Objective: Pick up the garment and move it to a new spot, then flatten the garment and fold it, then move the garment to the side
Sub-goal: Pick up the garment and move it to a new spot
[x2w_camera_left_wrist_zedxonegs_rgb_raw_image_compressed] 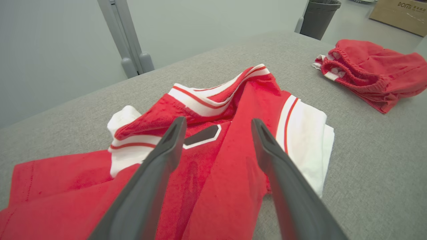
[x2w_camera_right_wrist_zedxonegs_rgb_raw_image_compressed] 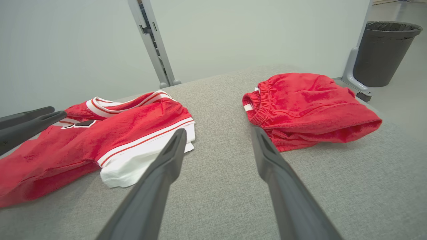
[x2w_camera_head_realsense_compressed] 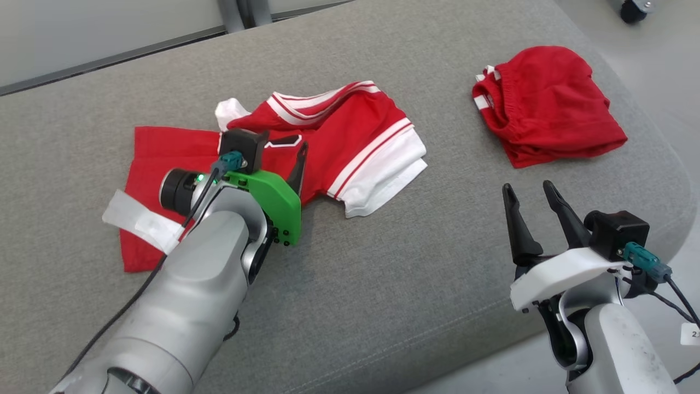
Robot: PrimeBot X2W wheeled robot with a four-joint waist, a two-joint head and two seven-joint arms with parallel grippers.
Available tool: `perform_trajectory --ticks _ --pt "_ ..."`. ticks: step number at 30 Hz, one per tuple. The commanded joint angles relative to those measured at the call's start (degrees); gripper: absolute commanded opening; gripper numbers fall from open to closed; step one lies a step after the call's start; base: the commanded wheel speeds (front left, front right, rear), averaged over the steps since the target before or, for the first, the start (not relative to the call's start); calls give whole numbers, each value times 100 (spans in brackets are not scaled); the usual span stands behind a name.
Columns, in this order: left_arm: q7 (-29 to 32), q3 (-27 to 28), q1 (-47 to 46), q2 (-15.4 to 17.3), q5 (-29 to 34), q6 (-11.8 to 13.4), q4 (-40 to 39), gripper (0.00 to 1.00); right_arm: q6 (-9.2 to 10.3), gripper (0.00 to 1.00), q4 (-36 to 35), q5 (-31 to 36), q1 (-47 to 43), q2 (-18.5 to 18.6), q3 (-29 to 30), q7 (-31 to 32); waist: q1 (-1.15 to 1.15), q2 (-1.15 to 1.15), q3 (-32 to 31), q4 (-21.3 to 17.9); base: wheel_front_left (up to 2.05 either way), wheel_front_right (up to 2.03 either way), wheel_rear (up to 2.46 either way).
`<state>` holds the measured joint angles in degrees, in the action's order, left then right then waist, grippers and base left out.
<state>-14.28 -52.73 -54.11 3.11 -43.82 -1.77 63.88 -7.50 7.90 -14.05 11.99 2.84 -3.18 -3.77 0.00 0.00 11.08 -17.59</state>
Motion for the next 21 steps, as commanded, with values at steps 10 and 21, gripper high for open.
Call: perform_trajectory --ticks 10,21 --pt "-88 783 1741 361 -172 611 -1241 100 2 100 -342 62 -621 12 271 243 0 0 -682 1030 0 0 0" --pt "-90 1551 3600 1030 -22 1358 -3018 100 2 100 -457 33 -814 11 306 322 0 0 -798 1284 0 0 0"
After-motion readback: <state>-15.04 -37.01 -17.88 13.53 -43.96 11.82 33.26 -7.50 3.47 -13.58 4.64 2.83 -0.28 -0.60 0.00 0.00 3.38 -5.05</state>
